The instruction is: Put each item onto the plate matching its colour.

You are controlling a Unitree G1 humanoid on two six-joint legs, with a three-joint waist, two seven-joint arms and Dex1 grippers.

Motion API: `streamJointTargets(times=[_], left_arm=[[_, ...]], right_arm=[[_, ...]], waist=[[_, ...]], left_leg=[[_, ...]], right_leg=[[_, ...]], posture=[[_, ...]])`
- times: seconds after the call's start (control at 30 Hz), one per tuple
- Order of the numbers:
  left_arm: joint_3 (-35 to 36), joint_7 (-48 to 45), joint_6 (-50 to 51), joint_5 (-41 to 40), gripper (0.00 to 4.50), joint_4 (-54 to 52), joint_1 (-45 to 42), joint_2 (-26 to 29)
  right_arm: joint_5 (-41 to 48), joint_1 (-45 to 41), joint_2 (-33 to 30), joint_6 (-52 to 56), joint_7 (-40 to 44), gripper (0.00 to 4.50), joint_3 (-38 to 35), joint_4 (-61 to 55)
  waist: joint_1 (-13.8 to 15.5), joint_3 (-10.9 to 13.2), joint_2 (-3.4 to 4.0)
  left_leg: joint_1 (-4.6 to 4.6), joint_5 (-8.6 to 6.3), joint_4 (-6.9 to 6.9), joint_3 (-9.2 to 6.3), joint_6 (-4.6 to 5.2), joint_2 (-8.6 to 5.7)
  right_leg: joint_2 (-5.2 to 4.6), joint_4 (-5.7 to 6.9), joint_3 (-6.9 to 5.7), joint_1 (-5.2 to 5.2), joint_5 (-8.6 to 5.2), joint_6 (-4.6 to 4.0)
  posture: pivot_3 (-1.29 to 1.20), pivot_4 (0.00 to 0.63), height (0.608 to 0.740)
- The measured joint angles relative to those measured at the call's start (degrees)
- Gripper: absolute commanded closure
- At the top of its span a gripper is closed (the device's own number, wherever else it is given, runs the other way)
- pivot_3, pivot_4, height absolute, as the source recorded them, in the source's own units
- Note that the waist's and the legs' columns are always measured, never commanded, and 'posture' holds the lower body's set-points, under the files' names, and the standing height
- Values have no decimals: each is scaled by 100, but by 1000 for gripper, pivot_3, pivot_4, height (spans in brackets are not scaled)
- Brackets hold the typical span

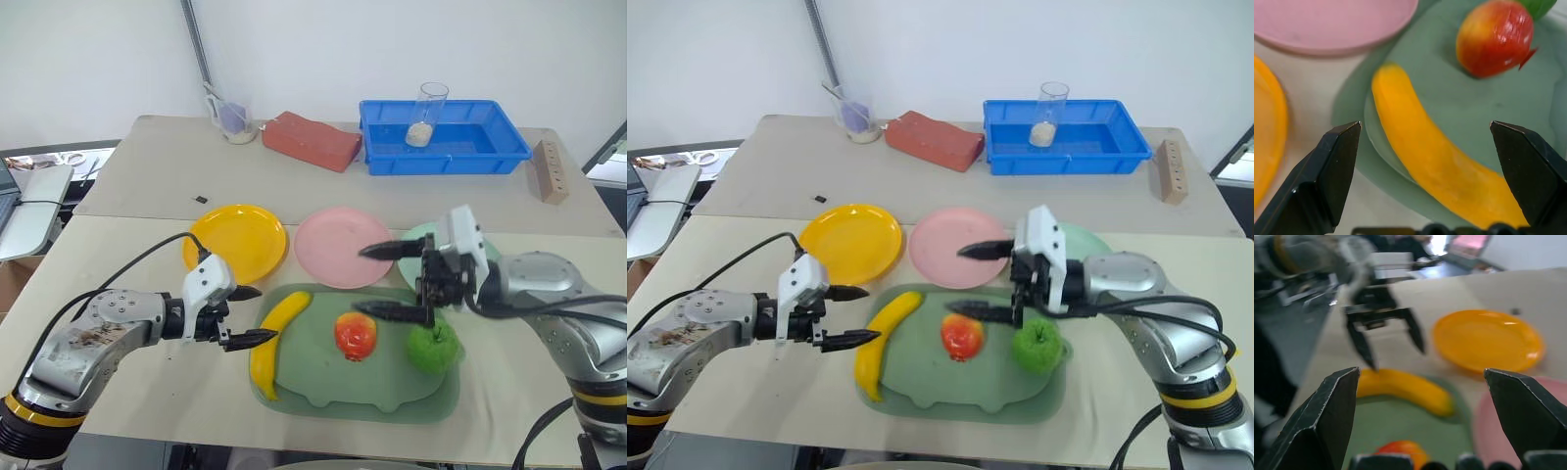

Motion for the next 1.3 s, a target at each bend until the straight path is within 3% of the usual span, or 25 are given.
streamJointTargets(times=[0.2, 0.3, 0.5, 0.57, 1.03, 1.13, 1.3], left_arm=[[-408, -32, -171, 330, 0, 250, 1, -268], [-487, -60, -269, 409, 758, 262, 0, -374], [-534, -133, -328, 477, 3694, 234, -32, -432], [-520, -134, -389, 521, 4437, 232, -60, -440], [-34, -214, -83, 276, 4437, 754, -595, -456], [33, -400, -98, 77, 3644, 417, -412, -442], [44, -676, -288, 83, 1161, -73, -88, -196]], right_arm=[[-45, 163, -53, 11, 239, 33, 197, -98], [-48, 158, -30, 11, 208, 0, 203, -130], [73, -56, 175, 164, -41, 0, 189, -155], [117, -170, 233, 244, -141, 0, 173, -152], [247, -336, 345, 401, -274, 0, 79, 55], [248, -373, 342, 401, -218, 0, 75, 76], [249, -429, 278, 402, -169, 0, 33, 89]], waist=[[-9, 1, -4], [-9, 3, -8], [-12, 7, -15], [-4, 7, -17], [-14, 1, -11], [-21, 1, -11], [-23, 1, -12]], left_leg=[[-5, 5, -2, -1, 10, 1], [-6, 6, -2, -1, 10, 1], [-4, 6, -2, -1, 10, 1], [-3, 5, -2, -1, 10, 1], [-11, 6, -4, -3, 11, 1], [-10, 6, -5, -3, 11, 2], [-8, 6, -5, -2, 11, 3]], right_leg=[[4, 3, 0, -11, 3, 4], [5, 4, 0, -12, 3, 4], [4, 5, 1, -11, 3, 5], [4, 5, 0, -10, 3, 5], [7, 8, 0, -19, 3, 6], [8, 12, 0, -20, 3, 5], [7, 14, 1, -22, 2, 4]], posture=[[0, 150, 740], [0, 150, 740], [0, 150, 740], [0, 150, 740], [0, 150, 740], [0, 150, 740], [0, 150, 740]])
